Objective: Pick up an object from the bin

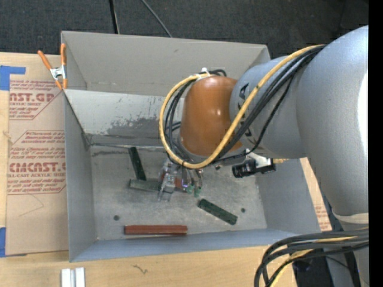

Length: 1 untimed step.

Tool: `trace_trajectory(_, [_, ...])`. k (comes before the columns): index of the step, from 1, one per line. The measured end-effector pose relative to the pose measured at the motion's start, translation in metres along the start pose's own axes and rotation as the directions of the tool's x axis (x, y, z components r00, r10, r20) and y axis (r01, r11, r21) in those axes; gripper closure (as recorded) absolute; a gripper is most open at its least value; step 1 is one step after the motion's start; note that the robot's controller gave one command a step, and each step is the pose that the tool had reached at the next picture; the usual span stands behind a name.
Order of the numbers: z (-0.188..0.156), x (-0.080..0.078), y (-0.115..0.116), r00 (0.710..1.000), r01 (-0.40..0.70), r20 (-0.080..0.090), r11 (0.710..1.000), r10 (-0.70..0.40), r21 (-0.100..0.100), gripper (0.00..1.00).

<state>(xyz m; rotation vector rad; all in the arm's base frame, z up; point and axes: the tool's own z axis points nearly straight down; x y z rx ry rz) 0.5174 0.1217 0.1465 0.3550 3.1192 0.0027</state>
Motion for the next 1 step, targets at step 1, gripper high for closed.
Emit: trace_trajectory(1, [-0.0387,-0.0007,0.0011,1.0,0.001,0.002,1.0,-0.001,-0.001,1.0])
